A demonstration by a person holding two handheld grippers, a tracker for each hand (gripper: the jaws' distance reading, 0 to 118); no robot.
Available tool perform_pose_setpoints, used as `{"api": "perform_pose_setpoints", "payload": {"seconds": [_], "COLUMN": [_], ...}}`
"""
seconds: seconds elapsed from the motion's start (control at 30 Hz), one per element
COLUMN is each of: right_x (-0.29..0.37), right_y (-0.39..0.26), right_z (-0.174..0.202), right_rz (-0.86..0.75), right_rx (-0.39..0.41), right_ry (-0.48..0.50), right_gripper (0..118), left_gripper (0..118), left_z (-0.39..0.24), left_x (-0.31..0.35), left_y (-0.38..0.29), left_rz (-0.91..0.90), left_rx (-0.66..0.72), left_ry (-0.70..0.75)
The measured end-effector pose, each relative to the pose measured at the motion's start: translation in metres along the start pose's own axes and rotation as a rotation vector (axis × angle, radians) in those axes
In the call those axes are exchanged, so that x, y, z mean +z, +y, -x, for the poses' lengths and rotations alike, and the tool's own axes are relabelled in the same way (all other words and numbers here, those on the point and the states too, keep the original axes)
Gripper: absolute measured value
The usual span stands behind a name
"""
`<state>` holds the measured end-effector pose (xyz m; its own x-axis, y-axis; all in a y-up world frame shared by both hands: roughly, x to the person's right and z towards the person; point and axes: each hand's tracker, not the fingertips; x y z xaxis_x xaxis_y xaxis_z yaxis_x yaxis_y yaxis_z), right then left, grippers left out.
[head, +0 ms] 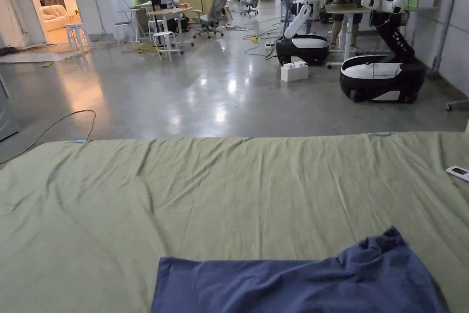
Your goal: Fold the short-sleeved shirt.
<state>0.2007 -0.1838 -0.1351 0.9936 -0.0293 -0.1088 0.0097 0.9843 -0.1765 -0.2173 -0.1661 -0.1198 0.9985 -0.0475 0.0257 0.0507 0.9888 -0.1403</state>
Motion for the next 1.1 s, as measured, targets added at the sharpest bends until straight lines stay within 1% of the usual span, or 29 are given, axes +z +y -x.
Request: {"api": "perform_pose_setpoints", "payload": {"seconds": [0.1,0.17,0.2,0.23,0.3,0.37,0.4,0.43,0.47,0.57,0.6,0.67,0.8,0.87,0.9,0.97,1.0,1.03,1.1], "right_x": [-0.002,-0.002,-0.002,-0.001,0.001,0.001,0.001,0.001,0.001,0.000,-0.001,-0.001,0.000,0.002,0.002,0.004,0.004,0.005,0.007], "right_y": [-0.001,-0.006,-0.007,-0.010,-0.013,-0.018,-0.021,-0.024,-0.026,-0.032,-0.033,-0.035,-0.037,-0.039,-0.039,-0.041,-0.042,-0.043,-0.045], "right_z": [0.000,-0.001,-0.002,-0.002,-0.003,-0.005,-0.007,-0.008,-0.009,-0.011,-0.012,-0.014,-0.016,-0.017,-0.018,-0.020,-0.021,-0.022,-0.026], "right_rz": [0.005,0.019,0.027,0.036,0.050,0.080,0.092,0.105,0.116,0.144,0.154,0.169,0.189,0.195,0.197,0.199,0.201,0.203,0.206], "right_rx": [-0.006,-0.023,-0.031,-0.039,-0.045,-0.054,-0.060,-0.068,-0.072,-0.078,-0.082,-0.089,-0.085,-0.086,-0.087,-0.092,-0.092,-0.092,-0.088], "right_ry": [0.002,0.006,0.011,0.015,0.017,0.025,0.032,0.033,0.030,0.022,0.020,0.019,0.011,0.007,0.003,-0.004,-0.007,-0.014,-0.025], "right_gripper": [0,0,0,0,0,0,0,0,0,0,0,0,0,0,0,0,0,0,0], "left_gripper": [0,0,3,15,32,39,45,54,54,62,63,63,63,59,54,37,24,8,7], "left_z": [0.004,0.012,0.016,0.022,0.031,0.040,0.043,0.045,0.045,0.044,0.042,0.039,0.032,0.031,0.031,0.030,0.031,0.032,0.034], "left_x": [-0.004,-0.011,-0.014,-0.017,-0.023,-0.028,-0.032,-0.036,-0.038,-0.049,-0.051,-0.059,-0.071,-0.076,-0.078,-0.083,-0.083,-0.084,-0.087], "left_y": [-0.005,-0.015,-0.022,-0.031,-0.050,-0.076,-0.089,-0.101,-0.114,-0.148,-0.156,-0.175,-0.197,-0.203,-0.205,-0.208,-0.206,-0.205,-0.207], "left_rz": [0.028,0.128,0.181,0.209,0.305,0.400,0.431,0.488,0.527,0.637,0.665,0.740,0.810,0.862,0.866,0.892,0.882,0.879,0.896], "left_rx": [0.007,0.068,0.098,0.122,0.163,0.157,0.146,0.140,0.126,0.120,0.129,0.147,0.117,0.123,0.125,0.105,0.098,0.101,0.128], "left_ry": [0.000,0.004,0.005,0.018,0.024,0.005,0.007,0.015,0.010,-0.020,-0.028,-0.043,-0.035,-0.030,-0.029,0.003,0.001,-0.008,-0.011]}}
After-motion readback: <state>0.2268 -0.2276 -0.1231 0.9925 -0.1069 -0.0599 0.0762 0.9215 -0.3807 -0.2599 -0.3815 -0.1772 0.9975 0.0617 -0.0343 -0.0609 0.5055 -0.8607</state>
